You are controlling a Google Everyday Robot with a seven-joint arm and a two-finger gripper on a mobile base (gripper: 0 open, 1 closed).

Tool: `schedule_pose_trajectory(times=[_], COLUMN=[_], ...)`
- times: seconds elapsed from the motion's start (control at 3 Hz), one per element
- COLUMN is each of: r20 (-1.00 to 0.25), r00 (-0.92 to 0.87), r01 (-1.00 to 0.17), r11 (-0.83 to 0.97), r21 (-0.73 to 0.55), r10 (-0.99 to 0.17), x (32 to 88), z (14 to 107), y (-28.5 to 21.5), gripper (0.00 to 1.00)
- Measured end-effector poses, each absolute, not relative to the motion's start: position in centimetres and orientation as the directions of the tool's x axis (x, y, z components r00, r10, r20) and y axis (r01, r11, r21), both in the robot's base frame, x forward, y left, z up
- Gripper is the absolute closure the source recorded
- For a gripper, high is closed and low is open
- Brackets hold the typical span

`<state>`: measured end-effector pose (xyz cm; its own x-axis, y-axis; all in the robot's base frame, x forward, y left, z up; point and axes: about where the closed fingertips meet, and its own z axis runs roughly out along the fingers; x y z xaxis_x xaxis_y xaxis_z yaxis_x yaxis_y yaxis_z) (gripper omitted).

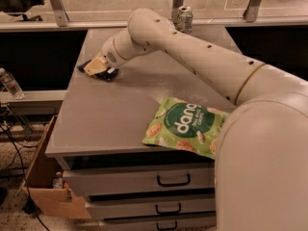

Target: Pick rxbar blueberry

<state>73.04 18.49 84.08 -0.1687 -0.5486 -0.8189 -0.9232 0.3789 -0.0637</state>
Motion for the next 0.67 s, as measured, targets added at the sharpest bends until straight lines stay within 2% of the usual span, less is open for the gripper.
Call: schedule_pose_trajectory(times=[0.33,0.67], r20=[-0.83,-0.836], r00=[-0.14,-0.107], r01=[-0.923,-0.919], r11=[0.376,0.374], r21=[-0.089,-0.123], r10=[-0.539,-0.539], x=[72.7,72.6], z=[85.7,87.4], y=[18.4,17.6], gripper=[0.88,1.0])
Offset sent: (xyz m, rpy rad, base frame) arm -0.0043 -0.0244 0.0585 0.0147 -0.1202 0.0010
